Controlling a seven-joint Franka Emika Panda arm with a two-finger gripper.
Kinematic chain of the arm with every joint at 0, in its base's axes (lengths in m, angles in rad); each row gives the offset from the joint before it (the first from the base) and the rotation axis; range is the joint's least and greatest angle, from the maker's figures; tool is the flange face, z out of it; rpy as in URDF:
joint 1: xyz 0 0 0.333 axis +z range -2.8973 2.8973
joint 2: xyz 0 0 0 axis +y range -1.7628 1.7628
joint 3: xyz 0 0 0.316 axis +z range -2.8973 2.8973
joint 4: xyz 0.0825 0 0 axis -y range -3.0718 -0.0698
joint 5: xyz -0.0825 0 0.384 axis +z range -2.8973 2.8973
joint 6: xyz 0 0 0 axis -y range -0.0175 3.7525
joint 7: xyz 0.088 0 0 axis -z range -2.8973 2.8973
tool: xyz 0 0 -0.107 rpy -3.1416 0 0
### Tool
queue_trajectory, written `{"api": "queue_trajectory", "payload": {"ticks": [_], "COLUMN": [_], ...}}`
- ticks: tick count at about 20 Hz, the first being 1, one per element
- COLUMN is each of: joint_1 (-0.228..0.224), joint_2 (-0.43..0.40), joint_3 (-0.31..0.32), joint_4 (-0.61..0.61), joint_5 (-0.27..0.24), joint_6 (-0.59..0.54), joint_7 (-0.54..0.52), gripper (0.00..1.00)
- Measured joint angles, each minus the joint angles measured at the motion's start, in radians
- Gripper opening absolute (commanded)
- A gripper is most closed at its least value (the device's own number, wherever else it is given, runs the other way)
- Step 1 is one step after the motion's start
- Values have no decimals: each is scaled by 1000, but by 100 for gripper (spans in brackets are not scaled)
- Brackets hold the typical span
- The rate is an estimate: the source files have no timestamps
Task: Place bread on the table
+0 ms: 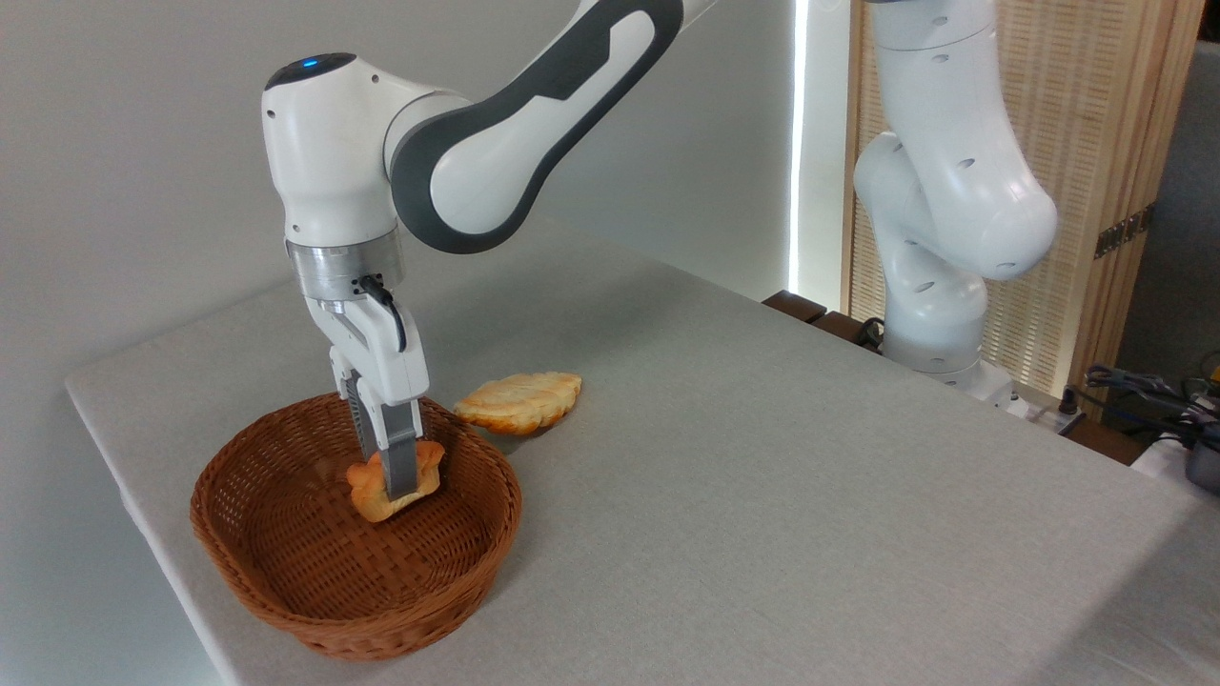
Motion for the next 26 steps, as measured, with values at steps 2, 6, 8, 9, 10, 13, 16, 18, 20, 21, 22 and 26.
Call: {"api": "queue_trajectory", "payload": {"ticks": [2,6,8,9,10,13,16,18,20,21,22,26], "joint_1": [1,10,15,16,18,22,23,23,23,23,23,23], "joint_2": [-2,-22,-44,-60,-70,-118,-169,-217,-252,-273,-292,-334], "joint_3": [2,8,17,29,38,65,87,97,97,97,97,111], "joint_4": [3,9,10,10,10,5,-21,-59,-90,-111,-130,-185], "joint_5": [0,-4,-16,-20,-22,-40,-48,-49,-50,-50,-50,-50], "joint_6": [0,0,0,0,0,-29,-65,-93,-130,-154,-182,-300], "joint_7": [0,-1,-2,-2,-2,-2,-2,-2,-2,-2,-2,-2], "gripper": [42,42,44,44,44,44,46,47,52,53,61,100]}}
